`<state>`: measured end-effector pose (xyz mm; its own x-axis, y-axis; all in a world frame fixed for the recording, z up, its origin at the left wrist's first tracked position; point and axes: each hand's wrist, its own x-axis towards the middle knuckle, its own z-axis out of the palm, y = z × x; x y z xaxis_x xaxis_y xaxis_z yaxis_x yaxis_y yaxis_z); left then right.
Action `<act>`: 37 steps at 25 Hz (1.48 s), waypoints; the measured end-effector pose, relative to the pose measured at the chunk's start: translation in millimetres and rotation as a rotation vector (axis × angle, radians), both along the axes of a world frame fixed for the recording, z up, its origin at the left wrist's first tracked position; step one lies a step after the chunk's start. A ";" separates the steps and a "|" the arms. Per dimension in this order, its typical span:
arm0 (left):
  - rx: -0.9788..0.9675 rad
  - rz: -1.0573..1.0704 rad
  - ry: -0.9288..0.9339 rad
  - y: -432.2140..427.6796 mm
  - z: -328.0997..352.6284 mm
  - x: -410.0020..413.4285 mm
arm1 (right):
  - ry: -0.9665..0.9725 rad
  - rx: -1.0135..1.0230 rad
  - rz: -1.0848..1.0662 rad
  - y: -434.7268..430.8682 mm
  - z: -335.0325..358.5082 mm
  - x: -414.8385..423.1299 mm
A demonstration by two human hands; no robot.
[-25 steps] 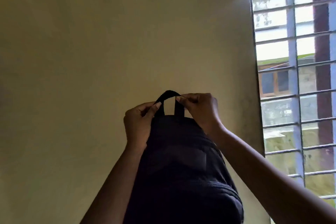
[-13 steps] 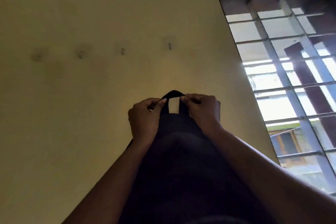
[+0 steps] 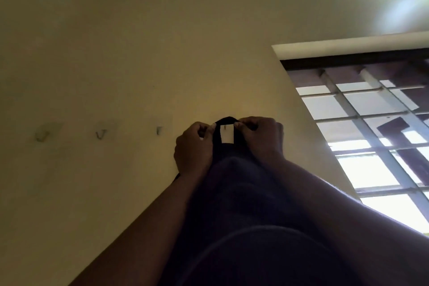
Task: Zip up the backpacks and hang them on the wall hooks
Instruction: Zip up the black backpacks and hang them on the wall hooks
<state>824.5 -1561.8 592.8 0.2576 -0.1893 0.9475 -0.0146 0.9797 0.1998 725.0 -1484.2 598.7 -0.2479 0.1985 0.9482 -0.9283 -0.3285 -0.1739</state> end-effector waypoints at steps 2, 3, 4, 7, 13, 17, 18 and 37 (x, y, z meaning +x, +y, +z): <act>-0.006 0.013 0.007 -0.4 14.7 -1.5 | 0.013 -0.022 -0.013 -1.9 13.1 -1.5; -0.008 0.026 0.011 -0.7 19.2 -2.0 | 0.017 -0.021 -0.029 -2.6 17.2 -2.1; -0.008 0.047 0.014 -0.6 22.8 -2.7 | 0.018 -0.020 -0.035 -3.2 20.4 -2.7; 0.024 0.135 0.019 0.6 25.7 -2.9 | -0.005 -0.004 -0.037 -3.8 23.9 -5.6; 0.025 0.249 -0.039 -2.4 8.3 -0.7 | 0.039 0.060 -0.098 -9.6 7.9 -5.2; -0.032 0.143 -0.163 -4.4 -9.4 7.0 | 0.054 0.136 -0.086 -9.9 -11.9 0.3; -0.035 0.080 -0.228 -4.2 -10.4 13.8 | 0.040 0.167 -0.064 -7.7 -15.7 1.5; 0.379 -0.522 -0.400 152.5 -158.6 125.4 | -0.405 0.484 0.275 148.3 -171.6 119.6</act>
